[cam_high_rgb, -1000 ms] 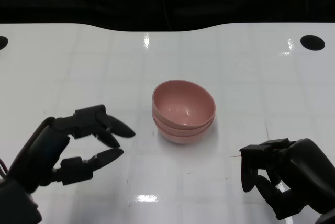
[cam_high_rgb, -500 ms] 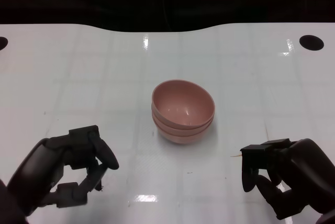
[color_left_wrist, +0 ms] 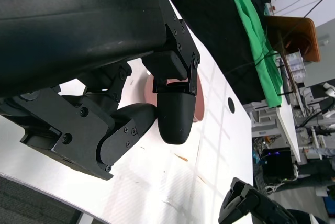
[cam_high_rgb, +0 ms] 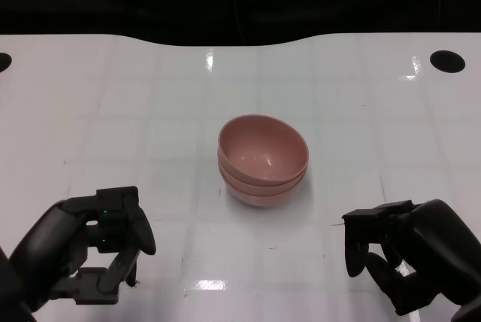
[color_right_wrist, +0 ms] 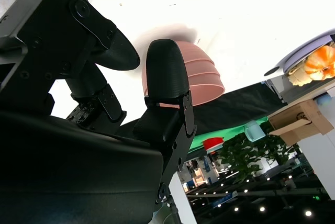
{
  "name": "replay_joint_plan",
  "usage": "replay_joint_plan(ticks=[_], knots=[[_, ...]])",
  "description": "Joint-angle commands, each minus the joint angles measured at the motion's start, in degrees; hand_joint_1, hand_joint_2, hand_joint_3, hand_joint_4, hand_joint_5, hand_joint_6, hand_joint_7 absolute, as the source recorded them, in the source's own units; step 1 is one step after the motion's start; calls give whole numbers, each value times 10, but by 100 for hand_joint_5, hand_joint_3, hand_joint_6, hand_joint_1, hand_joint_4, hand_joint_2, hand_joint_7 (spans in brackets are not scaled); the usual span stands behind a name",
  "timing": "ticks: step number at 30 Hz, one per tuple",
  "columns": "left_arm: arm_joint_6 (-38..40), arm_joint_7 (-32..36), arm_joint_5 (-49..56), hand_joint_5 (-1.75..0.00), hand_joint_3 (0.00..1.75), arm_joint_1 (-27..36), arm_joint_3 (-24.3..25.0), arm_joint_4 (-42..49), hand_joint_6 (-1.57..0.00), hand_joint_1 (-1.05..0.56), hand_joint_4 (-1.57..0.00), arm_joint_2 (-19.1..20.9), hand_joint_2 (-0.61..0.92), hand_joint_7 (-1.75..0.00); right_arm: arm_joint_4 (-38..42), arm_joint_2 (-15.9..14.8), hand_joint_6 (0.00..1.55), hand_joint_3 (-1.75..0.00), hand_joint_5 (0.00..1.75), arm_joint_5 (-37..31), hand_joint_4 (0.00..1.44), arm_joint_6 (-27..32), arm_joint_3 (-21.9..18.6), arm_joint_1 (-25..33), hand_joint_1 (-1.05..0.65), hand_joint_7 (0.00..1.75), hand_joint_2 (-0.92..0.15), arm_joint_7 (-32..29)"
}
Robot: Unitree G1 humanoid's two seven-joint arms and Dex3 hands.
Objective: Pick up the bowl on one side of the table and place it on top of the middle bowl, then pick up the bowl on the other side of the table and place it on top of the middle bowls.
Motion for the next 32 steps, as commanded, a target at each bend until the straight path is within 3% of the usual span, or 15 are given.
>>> replay_joint_plan(ticks=[1,11,32], knots=[[-8,0,22,-170,126,-2,5,-2,-79,-9,-86,6,51,-147,5,-9,83,-156,175,7,95,-2,-4,-6,-7,153,-17,4],[1,4,67,-175,138,5,-1,-20,-80,-10,-86,4,44,-155,2,-10,84,-156,175,7,95,-6,-6,6,-7,151,-17,1],[-26,0,72,-175,132,-8,4,9,-77,-10,-84,3,47,-157,-9,-2,85,-160,175,9,96,7,-6,15,-6,151,-16,3]])
